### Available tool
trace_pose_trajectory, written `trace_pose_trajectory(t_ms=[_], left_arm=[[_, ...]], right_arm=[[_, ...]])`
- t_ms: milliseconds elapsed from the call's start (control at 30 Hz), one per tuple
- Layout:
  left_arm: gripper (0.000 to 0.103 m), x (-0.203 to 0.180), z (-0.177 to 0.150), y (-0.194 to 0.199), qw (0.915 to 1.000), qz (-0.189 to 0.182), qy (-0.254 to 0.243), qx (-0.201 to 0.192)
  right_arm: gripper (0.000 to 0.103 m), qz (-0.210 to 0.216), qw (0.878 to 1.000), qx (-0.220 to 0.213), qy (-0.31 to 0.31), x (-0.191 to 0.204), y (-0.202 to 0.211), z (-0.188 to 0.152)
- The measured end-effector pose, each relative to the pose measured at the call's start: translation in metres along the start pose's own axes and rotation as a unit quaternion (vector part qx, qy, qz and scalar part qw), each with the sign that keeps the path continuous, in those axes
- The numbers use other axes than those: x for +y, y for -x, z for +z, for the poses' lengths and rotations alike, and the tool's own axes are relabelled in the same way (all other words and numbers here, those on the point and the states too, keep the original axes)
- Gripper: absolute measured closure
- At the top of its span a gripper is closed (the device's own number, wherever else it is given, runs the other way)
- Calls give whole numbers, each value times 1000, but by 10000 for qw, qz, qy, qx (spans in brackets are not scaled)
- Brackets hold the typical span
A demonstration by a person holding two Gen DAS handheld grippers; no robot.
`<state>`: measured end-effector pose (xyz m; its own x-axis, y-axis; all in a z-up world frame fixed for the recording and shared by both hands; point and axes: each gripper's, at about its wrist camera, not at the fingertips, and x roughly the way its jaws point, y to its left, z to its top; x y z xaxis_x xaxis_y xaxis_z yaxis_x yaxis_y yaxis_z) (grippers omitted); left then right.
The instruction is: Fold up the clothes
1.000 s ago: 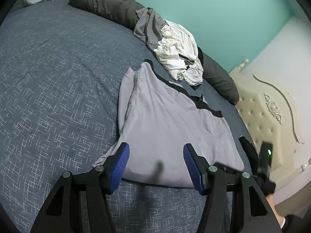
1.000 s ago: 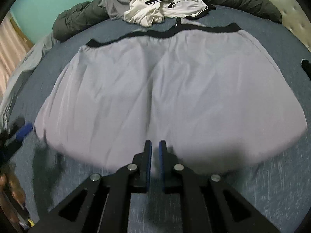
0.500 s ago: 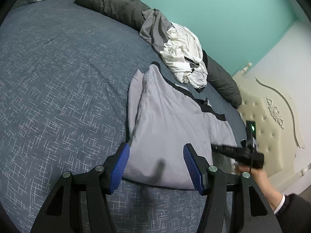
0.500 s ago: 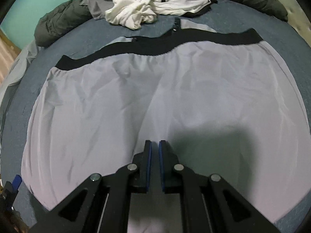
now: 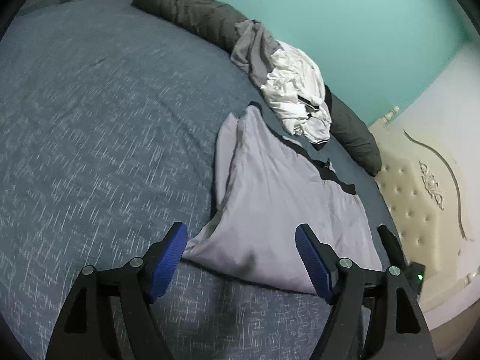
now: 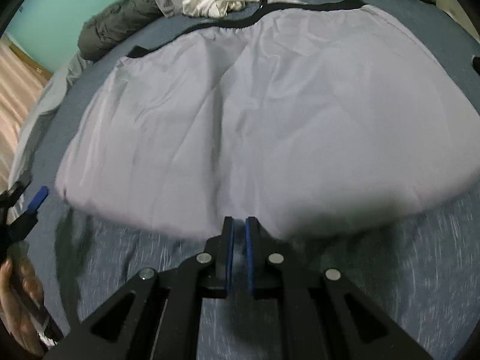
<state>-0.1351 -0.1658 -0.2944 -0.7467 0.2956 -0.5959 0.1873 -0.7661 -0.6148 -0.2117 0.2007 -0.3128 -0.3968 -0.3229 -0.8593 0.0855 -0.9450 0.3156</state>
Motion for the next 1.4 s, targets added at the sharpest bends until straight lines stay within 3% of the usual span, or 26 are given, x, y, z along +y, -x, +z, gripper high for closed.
trace_pose_trajectory(t_ms=[233, 500, 600, 667, 733, 800, 1033, 1100, 1200, 1400], left_arm=[[24, 11, -16, 0, 9993, 0, 336, 144], [24, 16, -30, -20, 9972, -125, 704, 229], [25, 22, -31, -29, 9954, -212, 902, 250], [25, 23, -32, -33, 9948, -243, 969, 222], [28, 24, -33, -36, 9940, -263, 1036, 216], [42, 23, -34, -38, 9937, -289, 1066, 186], [66, 17, -31, -47, 9924, -323, 1188, 61], [81, 15, -30, -47, 9925, -336, 1175, 29], [90, 9, -28, -47, 9932, -326, 1118, -7], [94, -16, -16, -35, 9952, -396, 875, -190]], right_arm=[[95, 187, 9956, -860, -333, -41, 52, -18], [94, 441, 9919, -1015, -619, -77, 49, -32], [88, 443, 9914, -1045, -654, -88, 54, -40], [75, 425, 9910, -1039, -725, -96, 53, -41], [70, 416, 9906, -1021, -810, -102, 51, -42], [70, 422, 9898, -1033, -882, -107, 50, -42], [70, 520, 9878, -1120, -945, -116, 53, -42], [70, 548, 9873, -1131, -970, -119, 53, -42], [70, 597, 9860, -1144, -1054, -123, 52, -42], [70, 722, 9833, -1141, -1221, -130, 52, -43]])
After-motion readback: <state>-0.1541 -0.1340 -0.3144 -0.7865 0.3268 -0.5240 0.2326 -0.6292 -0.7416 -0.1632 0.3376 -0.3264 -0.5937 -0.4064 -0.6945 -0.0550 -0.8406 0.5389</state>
